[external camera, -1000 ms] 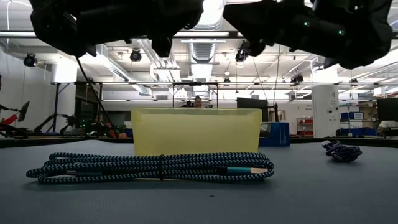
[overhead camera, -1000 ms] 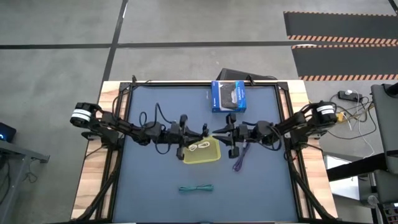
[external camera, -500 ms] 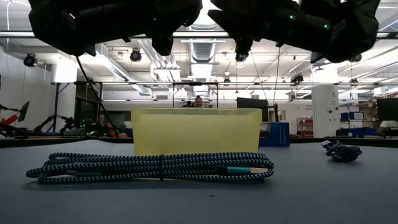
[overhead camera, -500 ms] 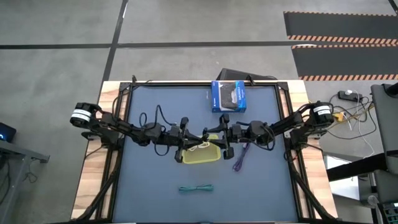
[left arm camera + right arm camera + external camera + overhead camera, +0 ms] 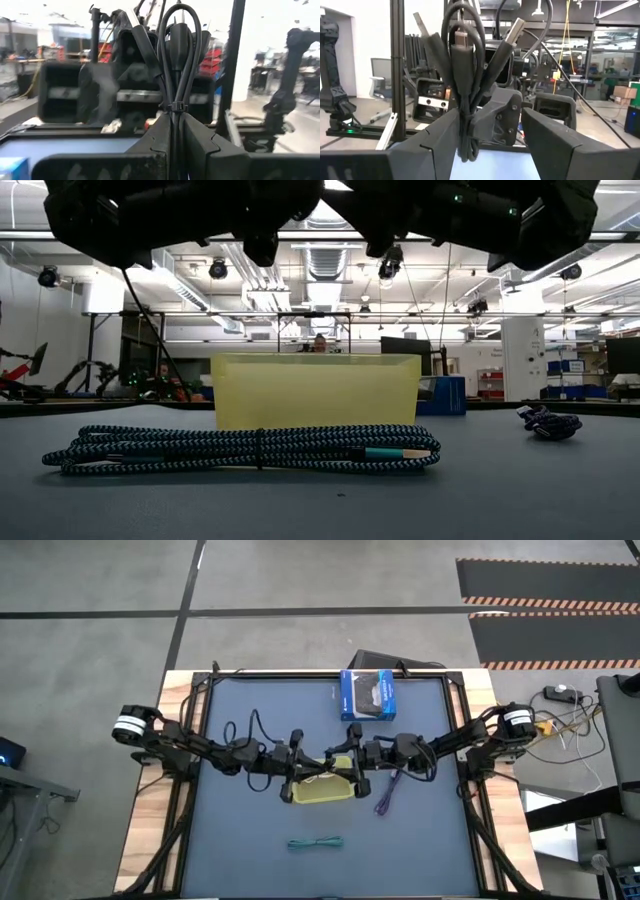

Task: Pick and place USB-C Cables
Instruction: Put the black charger cable into the yellow bin

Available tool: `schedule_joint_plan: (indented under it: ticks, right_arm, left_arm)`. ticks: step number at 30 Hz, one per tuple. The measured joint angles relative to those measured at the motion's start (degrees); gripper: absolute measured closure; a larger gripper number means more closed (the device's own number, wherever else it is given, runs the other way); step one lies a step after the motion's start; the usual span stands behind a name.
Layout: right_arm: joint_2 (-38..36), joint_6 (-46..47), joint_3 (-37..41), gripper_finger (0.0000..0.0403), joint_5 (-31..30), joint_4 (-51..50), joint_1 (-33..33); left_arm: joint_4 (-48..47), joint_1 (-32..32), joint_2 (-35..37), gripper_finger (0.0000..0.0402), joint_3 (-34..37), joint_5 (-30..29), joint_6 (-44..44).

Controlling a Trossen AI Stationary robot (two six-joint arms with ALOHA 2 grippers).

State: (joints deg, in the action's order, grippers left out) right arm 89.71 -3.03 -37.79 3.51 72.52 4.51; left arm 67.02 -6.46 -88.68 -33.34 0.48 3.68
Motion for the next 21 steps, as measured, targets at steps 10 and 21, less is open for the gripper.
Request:
schedule_joint_plan:
  ticks: [10, 21]
  right_arm:
    - [-0.02, 0.94, -1.53, 0.0197, 0.01, -0.96, 0.11]
    - [-0.02, -0.42, -2.05, 0.0277, -0.09, -2.02, 0.12]
  left_arm:
    - [-0.64, 0.28, -0.11, 0.0387, 0.42, -1.39, 0.05]
    - [-0.65, 0.35, -0.11, 0.0377, 0.39, -1.41, 0.37]
